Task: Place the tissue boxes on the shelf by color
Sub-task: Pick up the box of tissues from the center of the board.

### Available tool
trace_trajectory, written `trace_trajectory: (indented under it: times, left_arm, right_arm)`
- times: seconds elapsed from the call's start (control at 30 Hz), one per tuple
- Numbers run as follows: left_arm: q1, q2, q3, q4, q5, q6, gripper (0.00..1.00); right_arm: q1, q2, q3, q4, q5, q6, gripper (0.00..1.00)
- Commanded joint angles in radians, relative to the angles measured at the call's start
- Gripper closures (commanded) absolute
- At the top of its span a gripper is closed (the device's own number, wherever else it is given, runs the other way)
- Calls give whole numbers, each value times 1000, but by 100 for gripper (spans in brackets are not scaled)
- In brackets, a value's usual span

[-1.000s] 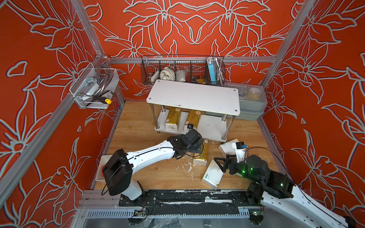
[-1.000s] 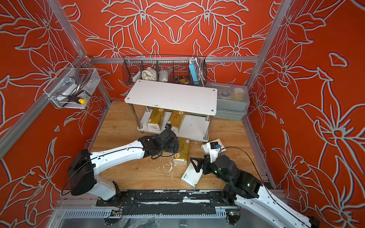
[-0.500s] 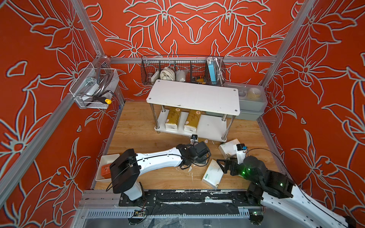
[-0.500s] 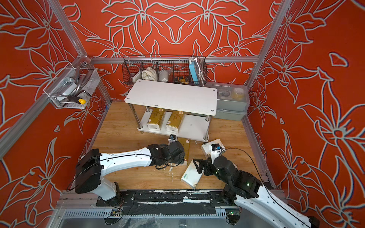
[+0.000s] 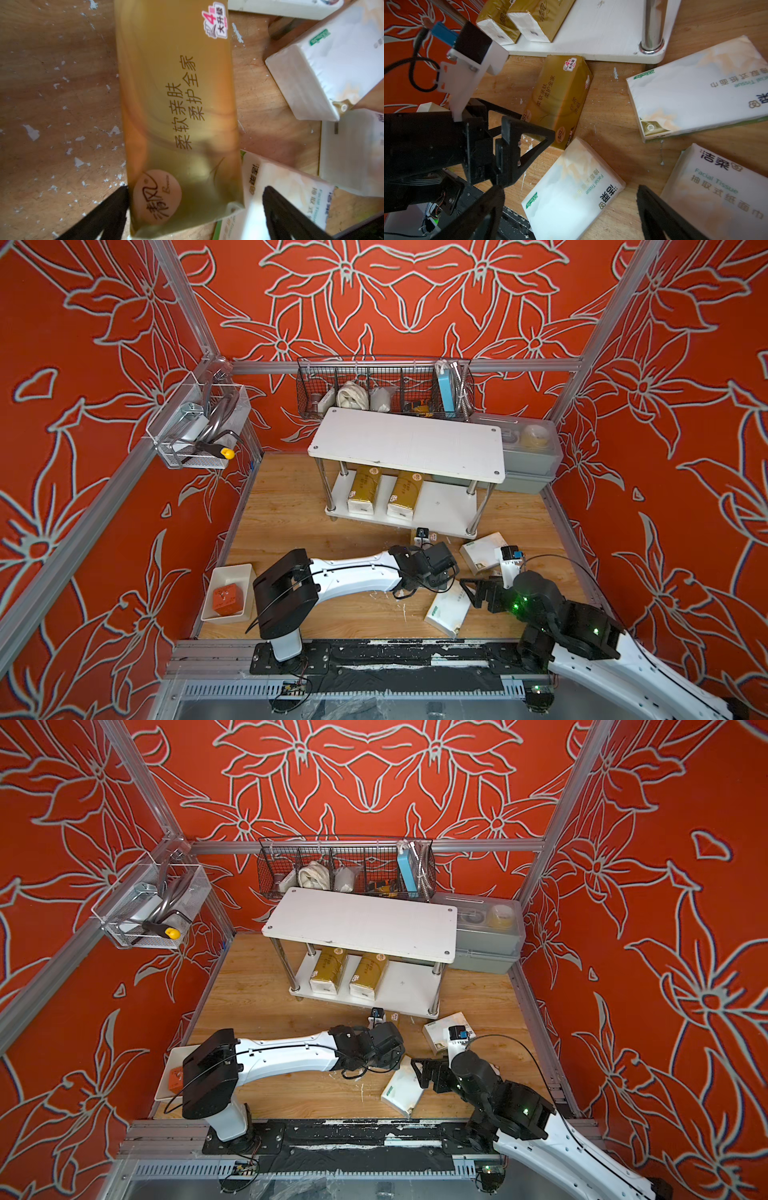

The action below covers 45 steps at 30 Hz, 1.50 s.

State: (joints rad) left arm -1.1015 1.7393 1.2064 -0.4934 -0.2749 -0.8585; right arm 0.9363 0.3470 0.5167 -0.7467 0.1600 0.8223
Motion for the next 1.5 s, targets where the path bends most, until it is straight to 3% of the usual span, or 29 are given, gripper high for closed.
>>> trace_trajectory:
  times: [0.0, 0.43, 0.7, 1.03, 1.47]
  left_arm:
    - [-8, 39, 15, -1, 11, -11, 1]
    - [-6, 125, 42, -2, -36, 26, 1]
    - [-6, 128, 30, 12, -44, 48, 15]
    - [-10, 28, -24, -23, -52, 94, 26]
    - [-23, -145, -57, -62, -79, 141, 27]
  right_arm:
    - [4, -6, 20, -21, 26, 6, 1]
    - [4, -4, 25, -23, 27, 9, 1]
    - [4, -9, 26, -33, 27, 8, 1]
    - [4, -16, 26, -27, 4, 2, 1]
    - [4, -60, 50, 106, -134, -31, 1]
